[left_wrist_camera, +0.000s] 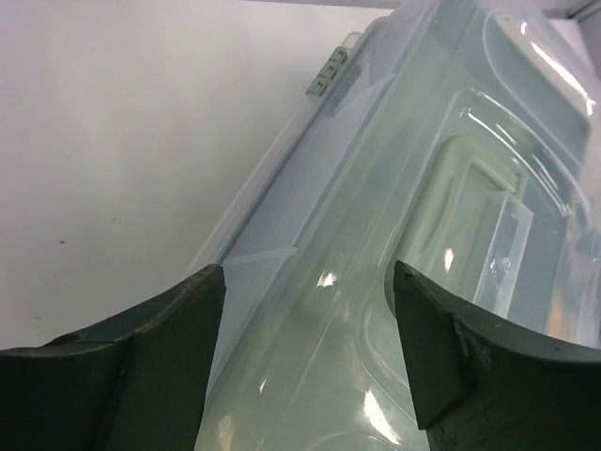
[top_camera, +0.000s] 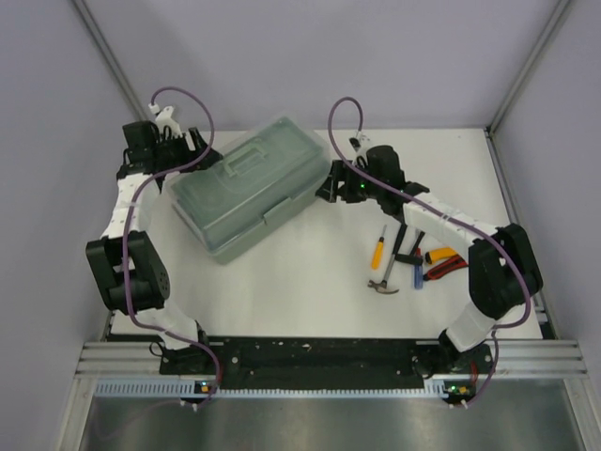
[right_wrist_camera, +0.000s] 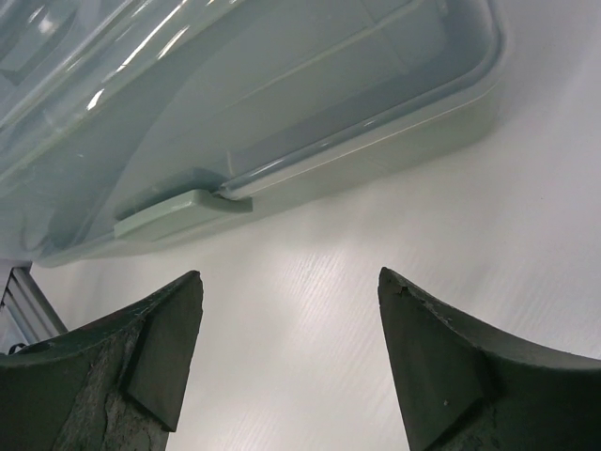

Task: Pack the tool kit

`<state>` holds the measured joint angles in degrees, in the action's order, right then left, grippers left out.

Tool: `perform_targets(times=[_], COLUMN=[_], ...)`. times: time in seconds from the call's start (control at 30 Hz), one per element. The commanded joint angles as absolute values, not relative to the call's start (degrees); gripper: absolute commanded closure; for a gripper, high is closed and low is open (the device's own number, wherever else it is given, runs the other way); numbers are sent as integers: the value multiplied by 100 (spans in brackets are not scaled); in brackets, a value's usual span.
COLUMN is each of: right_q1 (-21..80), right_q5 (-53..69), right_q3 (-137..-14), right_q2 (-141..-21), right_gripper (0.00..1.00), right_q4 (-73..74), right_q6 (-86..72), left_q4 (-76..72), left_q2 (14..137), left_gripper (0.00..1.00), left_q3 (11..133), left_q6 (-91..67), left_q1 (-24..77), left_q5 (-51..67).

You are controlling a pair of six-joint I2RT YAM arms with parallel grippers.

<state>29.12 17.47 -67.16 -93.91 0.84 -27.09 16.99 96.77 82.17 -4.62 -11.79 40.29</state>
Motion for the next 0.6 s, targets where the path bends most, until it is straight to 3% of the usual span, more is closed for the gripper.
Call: perform_targets(times=[0.0,0.57], right_q1=[2962,2962], right_q5=[1933,2100], right_q3=[-7022,-7769], right_q2=[-9492,-10449], right_gripper=[25,25], right_q4=[-149,-475], right_q6=[-2733,-3138], left_q4=[1601,1530], left_q2=[9484,7972], left_gripper=[25,29], left_q3=[7367,5520], left_q6=[-2211,-2962], left_q1=[-1028,-782], left_q5=[4501,4201])
